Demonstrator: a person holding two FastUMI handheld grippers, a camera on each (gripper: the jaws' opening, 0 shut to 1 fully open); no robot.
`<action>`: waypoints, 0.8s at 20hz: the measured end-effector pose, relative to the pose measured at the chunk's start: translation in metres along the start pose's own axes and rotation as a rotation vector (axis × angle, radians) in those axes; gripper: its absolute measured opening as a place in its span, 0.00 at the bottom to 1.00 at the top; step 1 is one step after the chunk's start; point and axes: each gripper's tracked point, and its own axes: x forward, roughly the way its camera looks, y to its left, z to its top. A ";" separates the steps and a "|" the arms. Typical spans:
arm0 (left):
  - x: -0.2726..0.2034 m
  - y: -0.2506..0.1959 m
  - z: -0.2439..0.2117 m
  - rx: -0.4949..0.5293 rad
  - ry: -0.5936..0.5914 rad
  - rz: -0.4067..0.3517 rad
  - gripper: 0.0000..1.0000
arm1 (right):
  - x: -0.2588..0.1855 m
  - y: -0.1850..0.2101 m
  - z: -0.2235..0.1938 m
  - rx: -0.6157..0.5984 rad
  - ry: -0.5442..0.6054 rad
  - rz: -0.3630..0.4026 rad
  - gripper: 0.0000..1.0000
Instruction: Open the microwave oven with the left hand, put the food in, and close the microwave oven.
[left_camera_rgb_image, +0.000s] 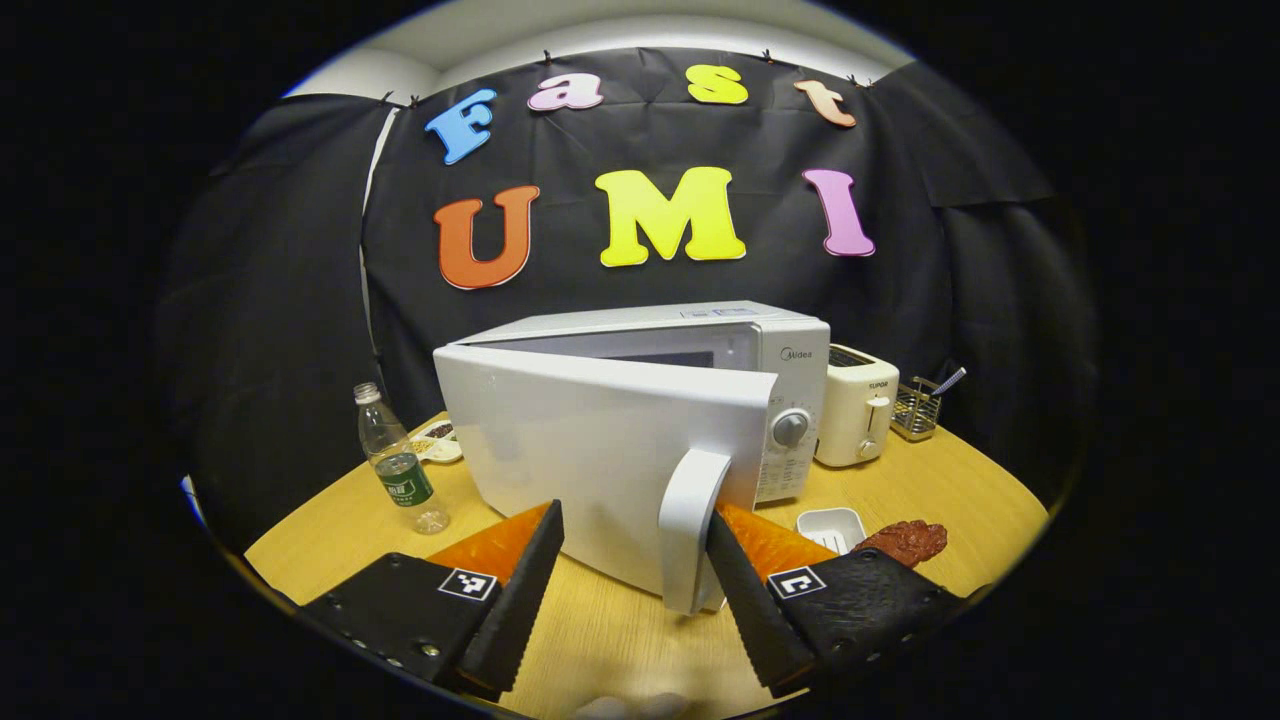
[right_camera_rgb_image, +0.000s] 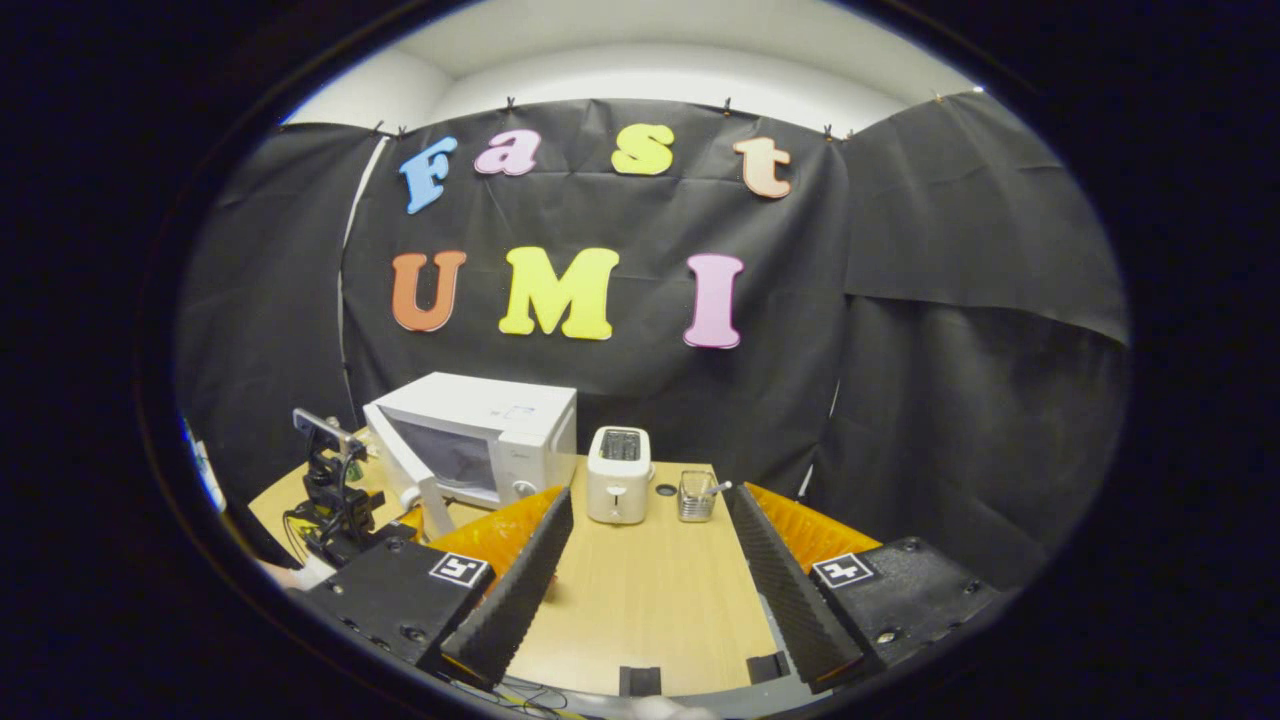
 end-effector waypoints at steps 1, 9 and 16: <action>-0.004 0.005 -0.001 0.002 -0.002 0.004 0.88 | -0.001 0.000 -0.001 0.001 0.002 0.002 0.96; -0.049 0.055 -0.013 0.041 0.010 0.059 0.94 | -0.009 0.025 -0.016 0.029 0.023 0.051 1.00; -0.088 0.122 -0.028 0.058 0.038 0.117 0.94 | -0.023 0.072 -0.030 0.050 0.046 0.102 1.00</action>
